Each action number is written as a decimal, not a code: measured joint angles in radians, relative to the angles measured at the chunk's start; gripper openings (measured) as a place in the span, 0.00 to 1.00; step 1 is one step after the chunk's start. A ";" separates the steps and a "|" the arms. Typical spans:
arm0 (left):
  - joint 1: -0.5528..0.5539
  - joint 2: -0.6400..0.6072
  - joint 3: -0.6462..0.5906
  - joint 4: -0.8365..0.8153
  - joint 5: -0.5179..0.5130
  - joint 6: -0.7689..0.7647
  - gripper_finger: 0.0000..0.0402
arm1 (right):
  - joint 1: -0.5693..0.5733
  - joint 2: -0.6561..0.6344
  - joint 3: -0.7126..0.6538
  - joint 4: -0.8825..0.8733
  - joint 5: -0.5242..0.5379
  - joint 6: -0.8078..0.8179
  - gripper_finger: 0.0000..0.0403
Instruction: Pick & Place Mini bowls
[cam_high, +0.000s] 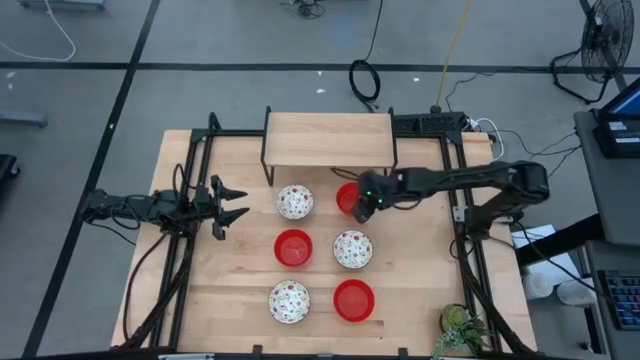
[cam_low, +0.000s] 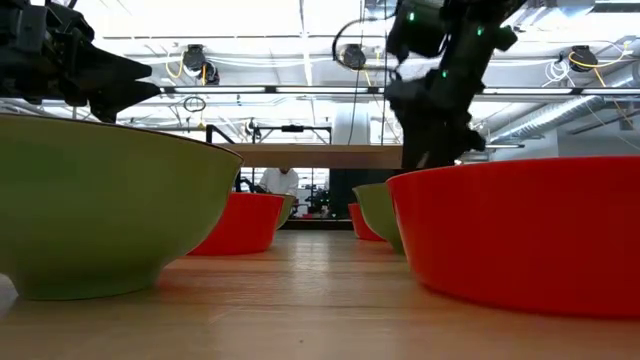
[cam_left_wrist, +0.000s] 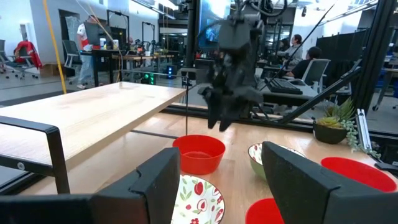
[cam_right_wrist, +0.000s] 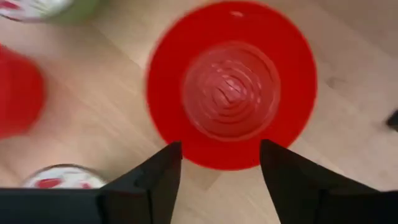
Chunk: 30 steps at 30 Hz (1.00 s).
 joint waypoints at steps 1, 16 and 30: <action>0.000 0.000 0.000 0.000 0.000 0.000 0.57 | 0.000 0.010 -0.009 0.013 0.000 0.000 0.52; 0.000 0.000 0.000 0.000 0.000 0.000 0.57 | 0.066 -0.009 -0.086 0.236 -0.008 -0.489 0.49; 0.000 0.000 0.000 0.000 0.000 0.000 0.57 | 0.095 -0.009 -0.239 0.405 0.004 -0.577 0.45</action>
